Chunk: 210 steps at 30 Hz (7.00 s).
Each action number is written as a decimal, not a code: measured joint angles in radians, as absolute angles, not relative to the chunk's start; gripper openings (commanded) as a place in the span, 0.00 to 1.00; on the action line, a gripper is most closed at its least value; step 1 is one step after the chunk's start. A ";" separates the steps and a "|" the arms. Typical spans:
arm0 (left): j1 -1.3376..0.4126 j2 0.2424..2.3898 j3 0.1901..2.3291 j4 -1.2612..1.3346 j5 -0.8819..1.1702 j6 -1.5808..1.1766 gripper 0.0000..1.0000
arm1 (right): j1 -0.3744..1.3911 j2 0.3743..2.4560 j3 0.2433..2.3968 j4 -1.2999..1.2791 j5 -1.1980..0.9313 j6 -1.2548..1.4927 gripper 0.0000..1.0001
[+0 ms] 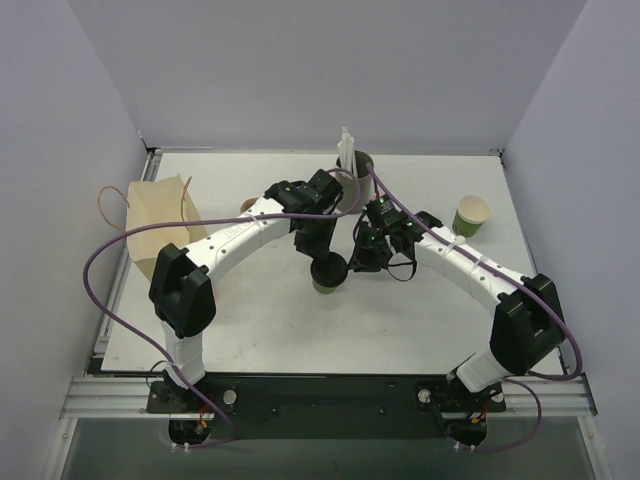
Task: Pack the takeout coffee
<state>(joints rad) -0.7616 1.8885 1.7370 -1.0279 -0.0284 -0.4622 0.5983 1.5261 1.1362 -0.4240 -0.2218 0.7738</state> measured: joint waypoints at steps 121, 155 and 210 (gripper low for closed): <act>-0.711 1.782 1.538 -0.827 0.110 -0.775 0.36 | 0.590 1.734 1.425 -0.588 -0.234 0.419 0.19; -0.714 1.760 1.498 -0.793 0.090 -0.780 0.38 | 0.592 1.733 1.417 -0.579 -0.218 0.456 0.18; -0.664 1.704 1.415 -0.736 0.141 -0.780 0.37 | 0.604 1.748 1.432 -0.569 -0.215 0.485 0.16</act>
<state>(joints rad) -0.6643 1.7042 1.4151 -0.7357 0.1410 -0.7795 0.6041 1.7485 1.4322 -0.5686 -0.2150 0.4854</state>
